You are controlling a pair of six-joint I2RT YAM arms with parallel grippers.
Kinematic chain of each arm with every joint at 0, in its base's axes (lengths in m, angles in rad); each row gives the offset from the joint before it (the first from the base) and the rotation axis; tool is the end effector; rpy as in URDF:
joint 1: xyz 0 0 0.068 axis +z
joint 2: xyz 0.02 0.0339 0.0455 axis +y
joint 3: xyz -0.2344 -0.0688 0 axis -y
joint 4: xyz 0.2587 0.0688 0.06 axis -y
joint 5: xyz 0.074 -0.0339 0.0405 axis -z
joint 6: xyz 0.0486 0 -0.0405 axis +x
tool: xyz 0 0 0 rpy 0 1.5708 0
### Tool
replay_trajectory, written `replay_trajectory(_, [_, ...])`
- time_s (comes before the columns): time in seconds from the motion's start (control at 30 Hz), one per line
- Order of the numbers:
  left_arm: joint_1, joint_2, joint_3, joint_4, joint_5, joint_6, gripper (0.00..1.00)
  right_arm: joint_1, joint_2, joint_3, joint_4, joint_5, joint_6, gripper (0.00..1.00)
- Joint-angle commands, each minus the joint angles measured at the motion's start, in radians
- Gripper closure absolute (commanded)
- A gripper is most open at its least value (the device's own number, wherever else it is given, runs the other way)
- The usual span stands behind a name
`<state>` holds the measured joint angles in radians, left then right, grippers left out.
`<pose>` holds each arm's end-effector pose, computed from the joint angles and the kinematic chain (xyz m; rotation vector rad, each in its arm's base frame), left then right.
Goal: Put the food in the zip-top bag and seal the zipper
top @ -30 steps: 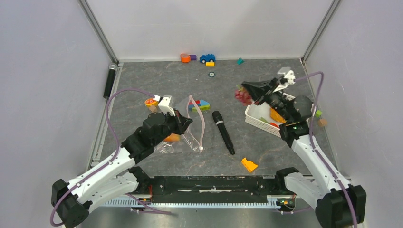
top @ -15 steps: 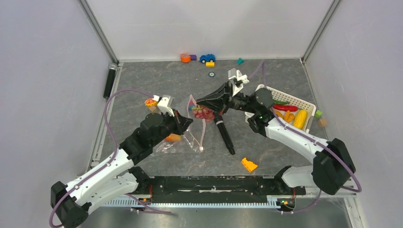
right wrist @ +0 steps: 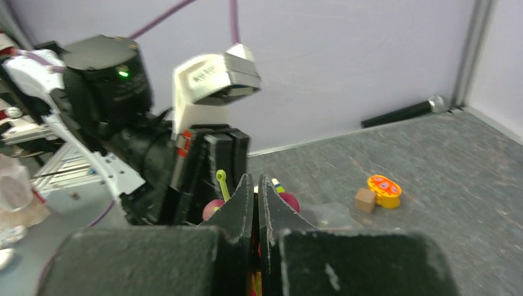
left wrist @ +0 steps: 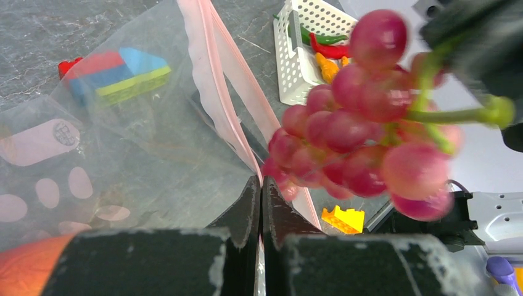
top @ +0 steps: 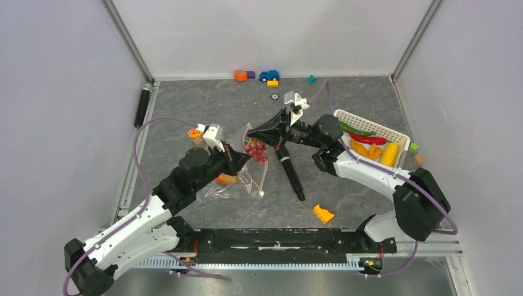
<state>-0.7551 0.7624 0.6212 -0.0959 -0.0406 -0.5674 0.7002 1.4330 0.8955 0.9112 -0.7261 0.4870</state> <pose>0.1719 -0.1591 0.2696 0.1480 1.8962 -0.8888 0.2419 0.2460 0.3050 -0.8308 1.1766 1.4283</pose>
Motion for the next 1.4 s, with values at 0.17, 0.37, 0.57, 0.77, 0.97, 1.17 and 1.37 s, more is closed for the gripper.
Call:
replay_trajectory(0.17, [-0.004,-0.058,-0.001,0.053,0.025,0.004,0.98,0.006,-0.046,-0.048,-0.279,0.249,-0.242,1.00])
replay_trajectory(0.37, [-0.003,-0.068,0.008,0.056,0.030,-0.004,0.98,0.030,-0.052,-0.028,-0.426,0.309,-0.332,0.96])
replay_trajectory(0.57, [-0.004,-0.058,0.006,0.062,0.021,-0.006,0.98,0.051,-0.062,0.007,-0.533,0.309,-0.402,0.52])
replay_trajectory(0.77, [-0.002,-0.054,-0.001,0.054,0.002,-0.002,0.98,0.050,-0.119,0.011,-0.597,0.363,-0.454,0.02])
replay_trajectory(0.97, [-0.003,-0.062,-0.005,0.033,-0.031,0.008,0.98,0.044,-0.209,0.006,-0.668,0.568,-0.478,0.02])
replay_trajectory(1.17, [-0.005,-0.055,-0.016,0.028,-0.061,0.019,0.98,-0.078,-0.261,0.009,-0.838,0.900,-0.422,0.02])
replay_trajectory(1.37, [-0.003,-0.038,-0.022,0.027,-0.079,0.031,0.98,-0.366,-0.278,-0.051,-0.984,1.062,-0.268,0.02])
